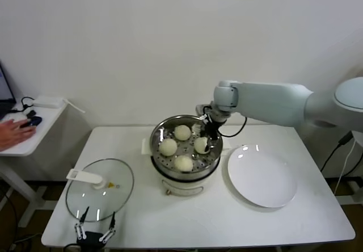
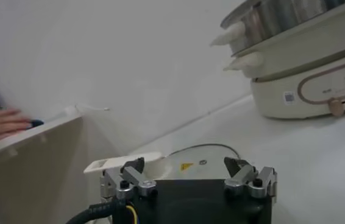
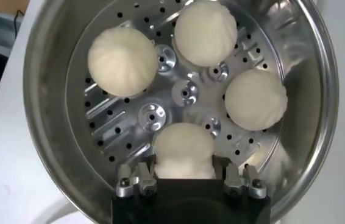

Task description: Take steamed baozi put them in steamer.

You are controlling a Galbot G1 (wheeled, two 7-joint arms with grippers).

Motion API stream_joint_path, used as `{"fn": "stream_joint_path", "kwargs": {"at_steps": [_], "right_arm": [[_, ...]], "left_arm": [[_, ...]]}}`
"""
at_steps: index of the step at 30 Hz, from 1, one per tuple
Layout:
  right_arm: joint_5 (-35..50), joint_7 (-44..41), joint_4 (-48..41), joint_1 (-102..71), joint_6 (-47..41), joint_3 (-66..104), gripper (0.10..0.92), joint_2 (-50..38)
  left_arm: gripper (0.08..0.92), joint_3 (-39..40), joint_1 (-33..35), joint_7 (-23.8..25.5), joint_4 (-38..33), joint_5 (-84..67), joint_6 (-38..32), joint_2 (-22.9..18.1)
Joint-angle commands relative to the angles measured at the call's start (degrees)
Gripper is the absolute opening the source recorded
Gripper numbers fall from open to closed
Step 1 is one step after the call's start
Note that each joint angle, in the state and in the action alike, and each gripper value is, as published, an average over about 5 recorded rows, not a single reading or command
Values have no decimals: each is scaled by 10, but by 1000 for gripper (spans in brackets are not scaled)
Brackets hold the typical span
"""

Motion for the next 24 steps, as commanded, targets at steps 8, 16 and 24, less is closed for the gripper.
{"fn": "stream_joint_path", "kwargs": {"at_steps": [8,16,24], "right_arm": [[95,-19,41,117,14,-32,814,-46],[144,176,204,146,2,23,823,-220],[106,384,356,-123,-6,304,823,-418]], "left_arm": [[823,1,1,2,-8,1,5,5],[823,6,-1,1,-14,-1,5,8],[823,19,-8,-1,-19,-11,0,5]]}}
